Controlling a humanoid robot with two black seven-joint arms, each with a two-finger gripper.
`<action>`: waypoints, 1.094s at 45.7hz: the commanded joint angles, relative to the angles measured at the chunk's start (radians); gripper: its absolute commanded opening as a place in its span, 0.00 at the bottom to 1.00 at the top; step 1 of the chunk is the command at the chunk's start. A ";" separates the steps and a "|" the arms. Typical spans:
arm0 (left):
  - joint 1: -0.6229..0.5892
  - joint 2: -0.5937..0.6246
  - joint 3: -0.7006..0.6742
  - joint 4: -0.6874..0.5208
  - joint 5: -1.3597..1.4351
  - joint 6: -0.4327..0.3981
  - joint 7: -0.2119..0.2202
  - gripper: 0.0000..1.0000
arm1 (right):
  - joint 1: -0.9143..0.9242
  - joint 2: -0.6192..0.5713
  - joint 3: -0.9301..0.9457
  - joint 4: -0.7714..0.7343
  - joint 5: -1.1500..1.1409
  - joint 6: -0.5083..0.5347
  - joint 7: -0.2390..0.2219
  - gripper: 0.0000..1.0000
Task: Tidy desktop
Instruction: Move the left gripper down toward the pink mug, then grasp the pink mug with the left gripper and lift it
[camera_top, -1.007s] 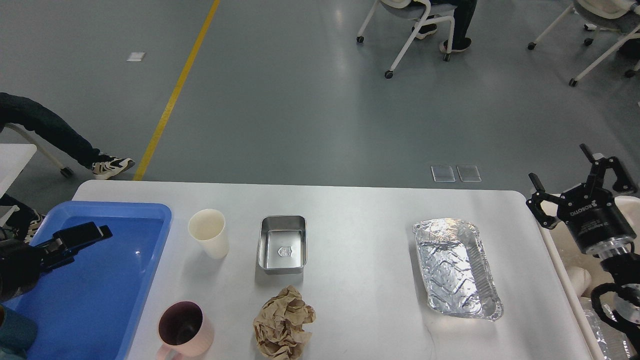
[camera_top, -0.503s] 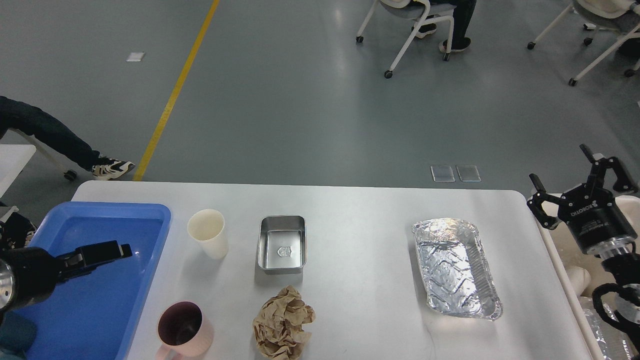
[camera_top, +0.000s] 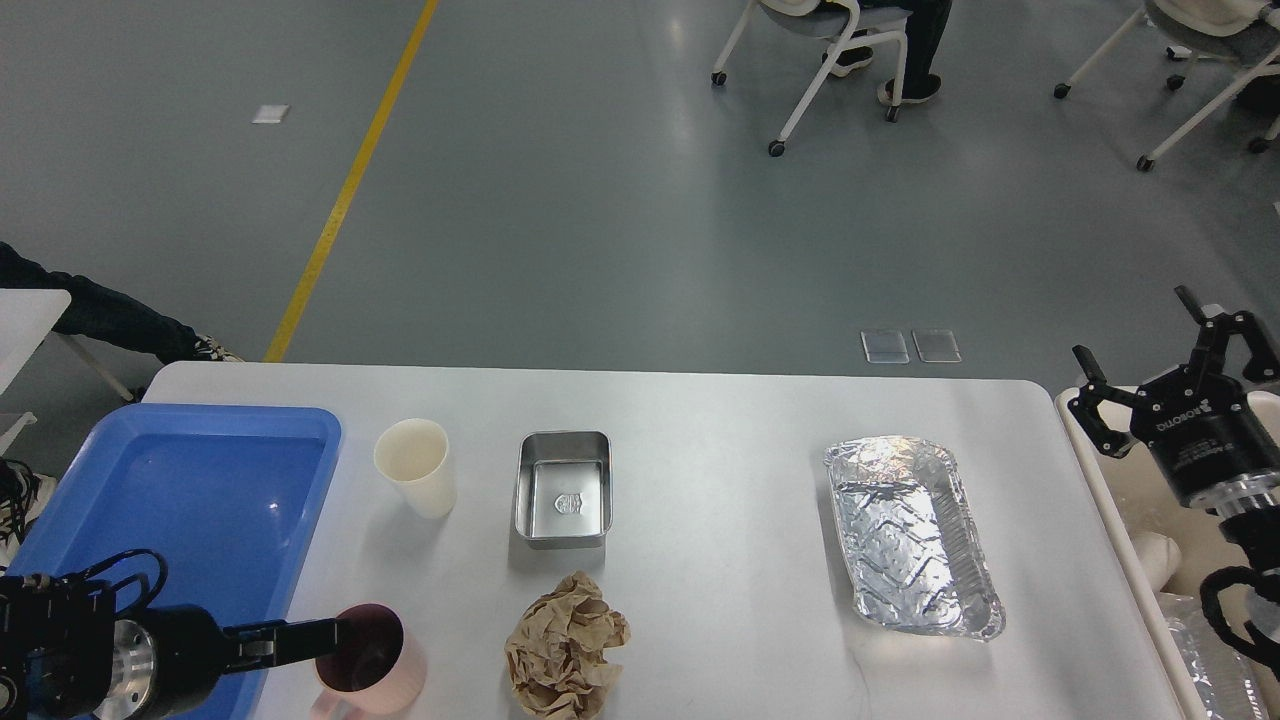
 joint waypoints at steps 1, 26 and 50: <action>-0.010 -0.032 0.023 0.026 0.046 0.000 0.000 0.93 | 0.000 0.001 0.005 0.002 0.000 0.000 0.000 1.00; -0.023 -0.097 0.083 0.066 0.108 -0.042 -0.006 0.00 | -0.003 -0.006 0.024 0.003 0.002 0.000 0.002 1.00; -0.087 0.073 0.057 -0.022 0.100 -0.080 -0.109 0.00 | -0.008 -0.006 0.033 0.006 0.003 0.000 0.002 1.00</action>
